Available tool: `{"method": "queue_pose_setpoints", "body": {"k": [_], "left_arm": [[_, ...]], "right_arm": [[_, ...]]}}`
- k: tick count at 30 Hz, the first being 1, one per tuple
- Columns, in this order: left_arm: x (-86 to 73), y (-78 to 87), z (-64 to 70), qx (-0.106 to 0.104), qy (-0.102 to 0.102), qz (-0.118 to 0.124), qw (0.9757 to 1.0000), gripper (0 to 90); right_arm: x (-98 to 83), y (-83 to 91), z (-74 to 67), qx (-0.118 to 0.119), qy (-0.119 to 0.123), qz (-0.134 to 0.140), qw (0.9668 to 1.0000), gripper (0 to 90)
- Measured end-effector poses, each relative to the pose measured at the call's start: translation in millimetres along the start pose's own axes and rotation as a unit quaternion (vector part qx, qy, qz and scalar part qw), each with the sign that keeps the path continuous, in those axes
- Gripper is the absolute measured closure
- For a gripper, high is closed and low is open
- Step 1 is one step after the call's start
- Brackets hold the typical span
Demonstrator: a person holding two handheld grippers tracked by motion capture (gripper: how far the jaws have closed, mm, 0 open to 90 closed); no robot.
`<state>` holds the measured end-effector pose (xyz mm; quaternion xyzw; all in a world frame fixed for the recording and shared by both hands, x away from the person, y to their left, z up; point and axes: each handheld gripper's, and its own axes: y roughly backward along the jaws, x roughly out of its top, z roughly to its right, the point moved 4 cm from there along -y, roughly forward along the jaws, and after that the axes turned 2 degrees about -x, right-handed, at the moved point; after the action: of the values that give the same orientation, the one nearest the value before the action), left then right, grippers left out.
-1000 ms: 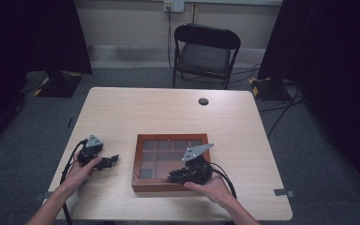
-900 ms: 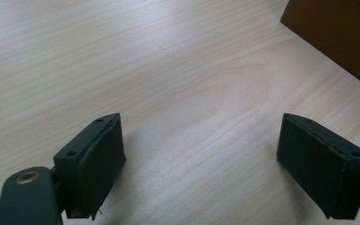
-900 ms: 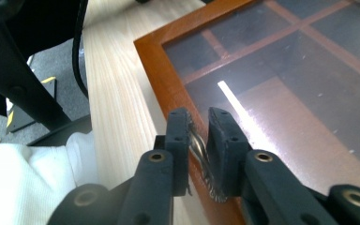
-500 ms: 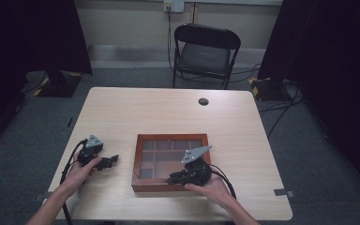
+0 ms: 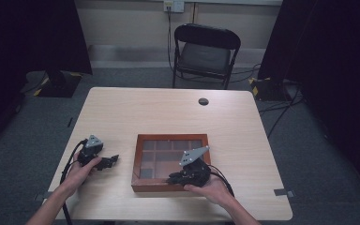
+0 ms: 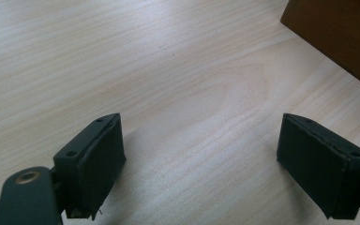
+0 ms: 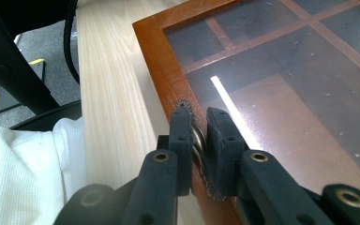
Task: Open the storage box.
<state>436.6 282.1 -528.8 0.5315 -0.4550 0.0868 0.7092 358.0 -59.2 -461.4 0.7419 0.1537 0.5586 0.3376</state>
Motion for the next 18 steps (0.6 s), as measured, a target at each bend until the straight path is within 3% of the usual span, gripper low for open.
{"method": "queue_pose_setpoints", "body": {"k": [18], "left_arm": [[0.0, -0.1, 0.2, 0.000, 0.001, 0.000, 1.0000, 14.5]], "right_arm": [[8.0, 7.2, -0.1, 0.004, 0.002, 0.007, 1.0000, 81.2]]}}
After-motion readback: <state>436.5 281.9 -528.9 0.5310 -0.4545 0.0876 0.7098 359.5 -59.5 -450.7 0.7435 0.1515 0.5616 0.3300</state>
